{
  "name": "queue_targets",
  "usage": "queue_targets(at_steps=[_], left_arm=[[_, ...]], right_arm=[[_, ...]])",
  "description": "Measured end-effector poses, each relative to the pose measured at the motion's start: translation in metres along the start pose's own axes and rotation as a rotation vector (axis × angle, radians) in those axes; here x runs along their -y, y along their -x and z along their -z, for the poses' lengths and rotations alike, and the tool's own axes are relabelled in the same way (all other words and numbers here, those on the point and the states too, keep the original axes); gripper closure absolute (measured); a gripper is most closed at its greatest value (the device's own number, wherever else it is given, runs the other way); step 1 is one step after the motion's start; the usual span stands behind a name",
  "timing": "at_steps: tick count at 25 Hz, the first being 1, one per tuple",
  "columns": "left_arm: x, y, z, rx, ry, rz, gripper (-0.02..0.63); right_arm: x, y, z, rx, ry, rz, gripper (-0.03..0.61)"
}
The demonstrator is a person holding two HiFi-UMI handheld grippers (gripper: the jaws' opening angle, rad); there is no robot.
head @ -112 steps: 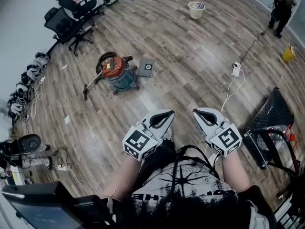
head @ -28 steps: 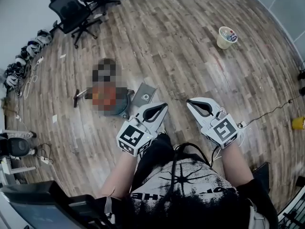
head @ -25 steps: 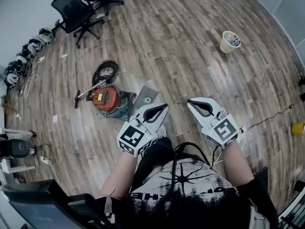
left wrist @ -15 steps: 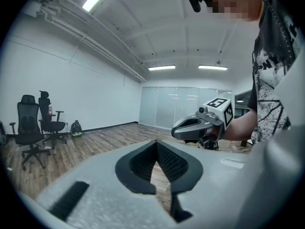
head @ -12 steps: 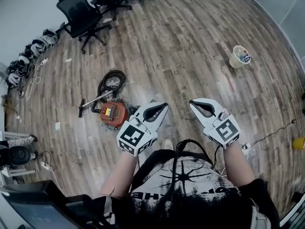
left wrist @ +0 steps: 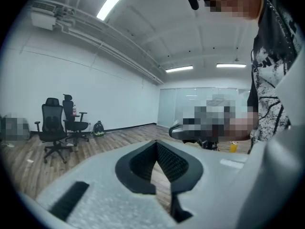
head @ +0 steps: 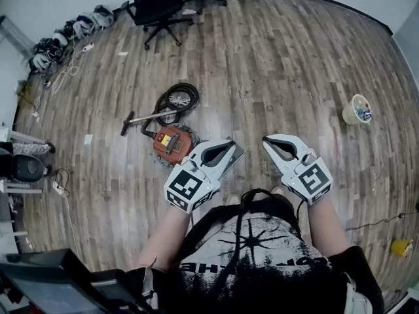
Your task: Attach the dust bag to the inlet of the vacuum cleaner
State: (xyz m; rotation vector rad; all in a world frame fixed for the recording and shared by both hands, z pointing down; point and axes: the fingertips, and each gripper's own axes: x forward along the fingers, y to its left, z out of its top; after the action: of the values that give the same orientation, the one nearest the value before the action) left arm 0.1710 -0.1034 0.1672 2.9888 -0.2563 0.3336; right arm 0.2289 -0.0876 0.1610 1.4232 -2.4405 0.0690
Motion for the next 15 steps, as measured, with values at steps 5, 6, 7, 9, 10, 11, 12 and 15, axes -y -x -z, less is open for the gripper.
queue_targets(at_steps=[5,6,7,9,10,11,12,15], left_arm=[[-0.04,0.02,-0.001,-0.009,0.057,-0.178,0.62],[-0.047,0.024,-0.001,-0.007,0.07,-0.223,0.62],[-0.054,0.028,-0.002,-0.005,0.081,-0.27,0.62],[-0.067,0.034,-0.004,0.002,0.096,-0.369,0.62],[-0.072,0.036,-0.004,0.006,0.104,-0.417,0.62],[-0.074,0.039,-0.004,0.009,0.114,-0.463,0.62],[-0.075,0.041,-0.002,0.01,0.125,-0.508,0.62],[-0.072,0.046,-0.004,0.024,0.162,-0.634,0.62]], right_arm=[[0.0,-0.052,-0.013,0.045,0.036,-0.202,0.574],[0.0,-0.062,-0.014,0.041,0.032,-0.249,0.574],[-0.001,-0.072,-0.016,0.042,0.033,-0.298,0.574],[-0.002,-0.091,-0.021,0.054,0.07,-0.397,0.574],[-0.003,-0.099,-0.023,0.063,0.108,-0.445,0.574],[-0.005,-0.106,-0.024,0.071,0.144,-0.493,0.574],[-0.009,-0.111,-0.026,0.072,0.161,-0.539,0.574],[-0.016,-0.116,-0.034,0.069,0.168,-0.662,0.574]])
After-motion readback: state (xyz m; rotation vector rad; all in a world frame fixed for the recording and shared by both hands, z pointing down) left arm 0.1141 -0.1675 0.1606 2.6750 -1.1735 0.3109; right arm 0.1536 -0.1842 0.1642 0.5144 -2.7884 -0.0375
